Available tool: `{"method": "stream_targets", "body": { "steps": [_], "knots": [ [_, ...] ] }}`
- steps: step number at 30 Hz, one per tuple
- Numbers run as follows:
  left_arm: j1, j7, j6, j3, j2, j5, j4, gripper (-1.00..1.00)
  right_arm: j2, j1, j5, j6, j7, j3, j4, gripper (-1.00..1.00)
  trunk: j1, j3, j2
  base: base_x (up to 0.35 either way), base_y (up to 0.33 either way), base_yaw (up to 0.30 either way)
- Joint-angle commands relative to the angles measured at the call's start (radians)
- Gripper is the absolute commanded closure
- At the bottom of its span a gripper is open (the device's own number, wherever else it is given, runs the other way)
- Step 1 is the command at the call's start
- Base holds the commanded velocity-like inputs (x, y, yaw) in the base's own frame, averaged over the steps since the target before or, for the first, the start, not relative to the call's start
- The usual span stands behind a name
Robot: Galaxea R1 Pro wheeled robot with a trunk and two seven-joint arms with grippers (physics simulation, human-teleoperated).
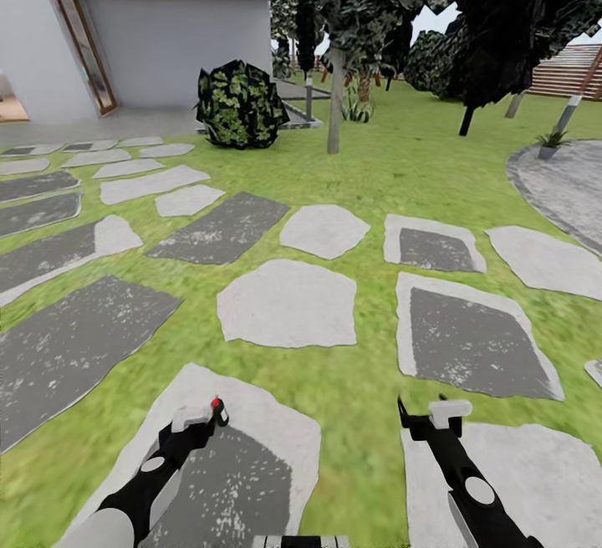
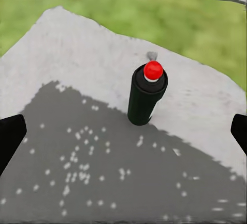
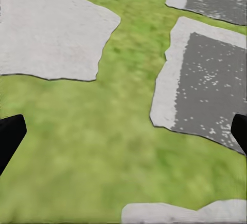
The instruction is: Pick up the pesticide atomizer in the garden and spray insectifuge to fully cover both potted plants in the garden.
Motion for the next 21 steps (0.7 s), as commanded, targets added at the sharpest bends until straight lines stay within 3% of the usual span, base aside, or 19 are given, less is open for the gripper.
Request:
{"method": "stream_targets", "body": {
  "steps": [1,21],
  "knots": [
    [-0.001,-0.001,-0.003,0.003,0.000,0.000,0.001,-1.00,0.000,0.000,0.005,-0.003,0.000,-0.001,0.000,-1.00,0.000,-0.006,-0.001,0.000,0.000,0.071],
    [0.001,-0.001,-0.006,0.003,0.000,0.000,0.001,-1.00,-0.001,0.000,0.004,-0.003,0.000,-0.001,-0.003,-1.00,0.009,-0.108,-0.005,0.000,0.000,0.074]
  ]
}}
